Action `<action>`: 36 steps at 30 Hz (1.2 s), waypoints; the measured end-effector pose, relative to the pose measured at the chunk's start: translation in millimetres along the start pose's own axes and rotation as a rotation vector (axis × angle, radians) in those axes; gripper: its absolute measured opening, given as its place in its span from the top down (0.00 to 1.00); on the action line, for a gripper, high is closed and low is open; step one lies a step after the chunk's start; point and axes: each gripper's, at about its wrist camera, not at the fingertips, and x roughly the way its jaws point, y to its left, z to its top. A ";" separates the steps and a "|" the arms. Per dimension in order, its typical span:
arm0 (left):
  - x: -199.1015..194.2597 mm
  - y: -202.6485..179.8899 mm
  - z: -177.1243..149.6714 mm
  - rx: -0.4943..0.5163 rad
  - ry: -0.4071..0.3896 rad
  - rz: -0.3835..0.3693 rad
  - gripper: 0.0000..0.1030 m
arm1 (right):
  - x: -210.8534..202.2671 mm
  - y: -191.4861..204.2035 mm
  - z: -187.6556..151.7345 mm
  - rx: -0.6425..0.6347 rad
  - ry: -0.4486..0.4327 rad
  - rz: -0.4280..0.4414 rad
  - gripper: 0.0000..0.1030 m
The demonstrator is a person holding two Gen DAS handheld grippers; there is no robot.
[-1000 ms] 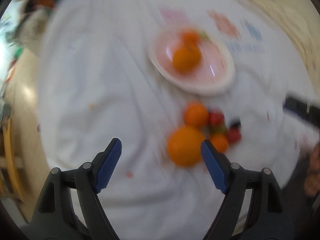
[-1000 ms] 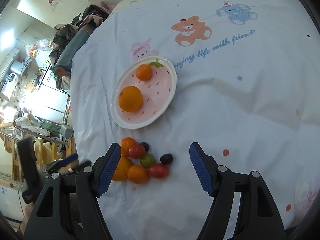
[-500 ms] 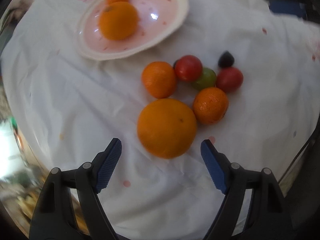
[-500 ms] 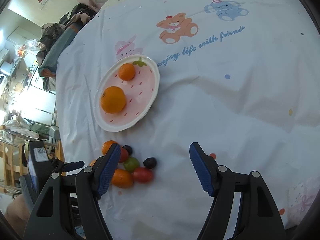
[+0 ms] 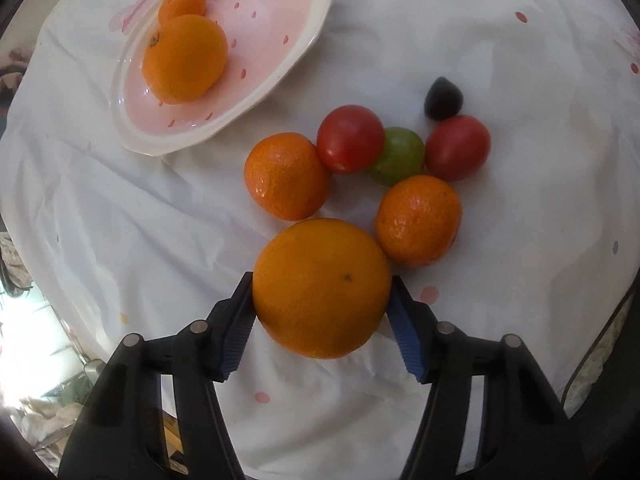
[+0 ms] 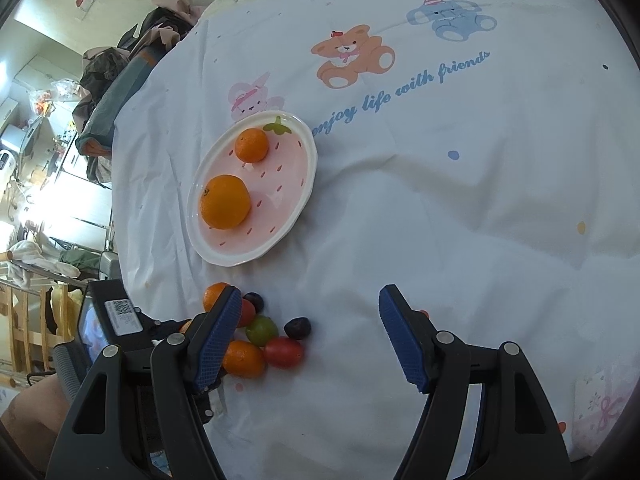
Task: Organize fruits
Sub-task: 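Open both tools over the plate and pull them back to the fruit, then grasp a second large orange with the left tool while the right tool grasps a red tomato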
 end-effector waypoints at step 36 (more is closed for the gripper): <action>-42.9 84.0 -96.6 -0.807 -0.372 -0.215 0.44 | 93.8 33.0 -40.7 -0.137 0.320 -0.035 0.57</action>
